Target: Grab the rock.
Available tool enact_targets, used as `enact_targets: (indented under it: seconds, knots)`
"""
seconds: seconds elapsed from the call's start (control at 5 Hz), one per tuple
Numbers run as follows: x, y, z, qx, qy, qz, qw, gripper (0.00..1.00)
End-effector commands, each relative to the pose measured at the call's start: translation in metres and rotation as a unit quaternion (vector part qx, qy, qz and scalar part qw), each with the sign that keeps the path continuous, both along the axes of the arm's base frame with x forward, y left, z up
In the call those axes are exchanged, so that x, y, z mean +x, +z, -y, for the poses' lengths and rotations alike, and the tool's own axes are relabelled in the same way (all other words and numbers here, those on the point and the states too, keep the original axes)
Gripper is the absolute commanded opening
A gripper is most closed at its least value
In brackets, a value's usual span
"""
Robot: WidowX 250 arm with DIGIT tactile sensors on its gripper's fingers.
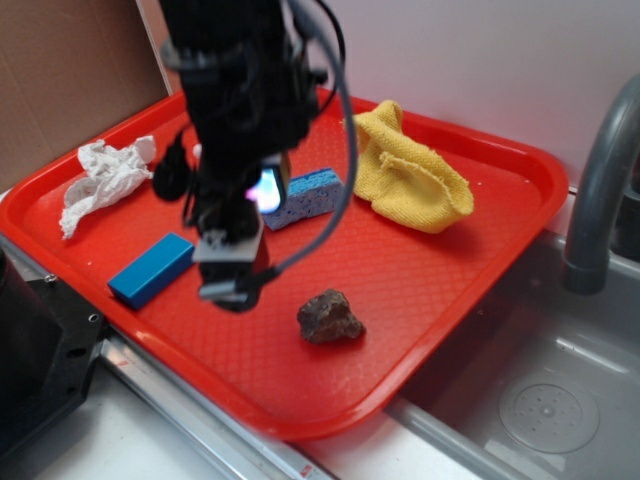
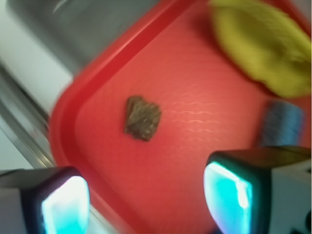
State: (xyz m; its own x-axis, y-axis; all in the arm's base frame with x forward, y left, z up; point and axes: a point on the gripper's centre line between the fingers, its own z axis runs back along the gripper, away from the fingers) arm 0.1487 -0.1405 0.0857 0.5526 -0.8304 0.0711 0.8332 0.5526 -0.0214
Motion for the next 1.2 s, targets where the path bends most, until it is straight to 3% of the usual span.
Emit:
enact_targets:
  seconds: [0.0, 0.4, 0.6, 0.8, 1.0]
  knots:
    - [0.002, -0.041, 0.024, -0.038, -0.079, 0.043, 0.995, 1.00]
    - [0.011, -0.060, 0.024, -0.029, -0.046, 0.033, 0.998, 0.98]
    - [-0.009, -0.065, 0.021, -0.012, -0.033, 0.020, 0.999, 0.00]
    - [-0.014, -0.052, 0.009, 0.001, 0.028, 0.014, 1.000, 0.00]
    - [-0.024, -0.010, -0.021, 0.006, 0.152, 0.005, 0.988, 0.00]
